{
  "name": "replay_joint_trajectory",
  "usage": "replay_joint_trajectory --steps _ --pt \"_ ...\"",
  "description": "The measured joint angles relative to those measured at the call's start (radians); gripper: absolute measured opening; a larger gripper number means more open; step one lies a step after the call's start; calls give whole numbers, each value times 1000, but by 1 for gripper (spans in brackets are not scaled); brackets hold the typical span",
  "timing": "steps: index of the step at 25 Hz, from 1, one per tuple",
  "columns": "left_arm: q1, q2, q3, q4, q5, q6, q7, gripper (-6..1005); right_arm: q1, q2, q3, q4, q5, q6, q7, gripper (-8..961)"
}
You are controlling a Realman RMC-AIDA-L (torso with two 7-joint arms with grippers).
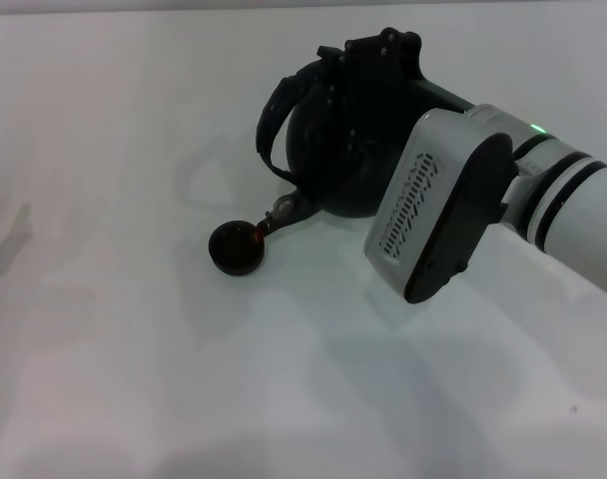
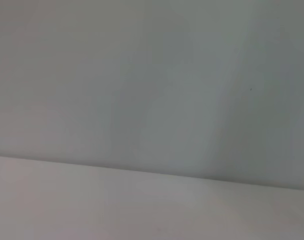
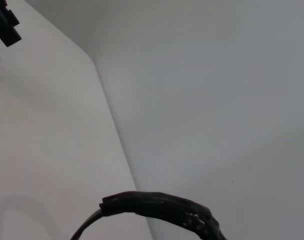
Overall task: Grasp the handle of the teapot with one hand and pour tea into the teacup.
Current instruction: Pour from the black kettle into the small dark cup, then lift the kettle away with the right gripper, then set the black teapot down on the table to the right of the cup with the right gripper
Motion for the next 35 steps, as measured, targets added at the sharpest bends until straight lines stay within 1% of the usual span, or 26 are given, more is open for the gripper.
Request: replay_joint_trajectory --steps 4,7,10,12,15,17,18,21,24,26,29,35 --pt "0 0 0 0 0 0 0 834 0 0 4 1 6 -10 7 102" --pt "0 0 0 0 1 0 0 833 -1 -4 18 2 9 -37 54 102" --pt "0 0 0 0 1 0 0 833 -8 -7 51 14 10 -87 129 102" --pt "0 1 0 0 2 1 0 833 -18 -7 89 39 17 -144 186 102" --pt "0 1 -1 0 3 2 0 833 -36 -12 160 86 64 -281 258 103" --pt "0 1 -1 0 3 3 0 833 -48 -13 225 142 125 -409 294 103" --pt "-2 1 -1 1 3 3 0 833 -50 -13 251 166 148 -453 307 103" --pt "-7 1 -1 1 3 3 0 833 -52 -14 347 281 245 -649 346 103" --pt "-15 1 0 1 5 3 0 834 -48 -14 421 369 289 -770 372 103" --pt "-20 1 0 1 5 3 0 834 -50 -14 455 403 298 -805 376 103" --pt "-29 1 0 1 5 14 0 834 -55 -13 482 437 300 -813 375 103" --pt "-42 1 0 1 10 29 0 834 -63 -13 490 501 295 -831 355 103"
